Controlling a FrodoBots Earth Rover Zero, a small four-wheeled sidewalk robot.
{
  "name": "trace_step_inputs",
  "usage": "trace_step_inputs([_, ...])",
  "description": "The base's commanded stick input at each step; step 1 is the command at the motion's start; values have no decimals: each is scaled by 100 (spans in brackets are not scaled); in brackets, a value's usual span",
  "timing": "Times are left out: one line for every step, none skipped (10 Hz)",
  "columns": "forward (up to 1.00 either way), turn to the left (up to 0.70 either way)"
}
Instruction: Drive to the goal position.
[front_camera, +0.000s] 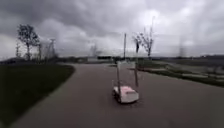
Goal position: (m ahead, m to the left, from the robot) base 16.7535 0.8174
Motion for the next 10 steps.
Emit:
trace_step_inputs([0,-22])
trace_step_inputs([0,-45])
trace_step_inputs([0,-45])
trace_step_inputs([0,-45])
trace_step_inputs([0,-45])
trace_step_inputs([0,-45])
trace_step_inputs([0,-45])
trace_step_inputs([0,-45])
trace_step_inputs([0,-45])
trace_step_inputs([0,-45])
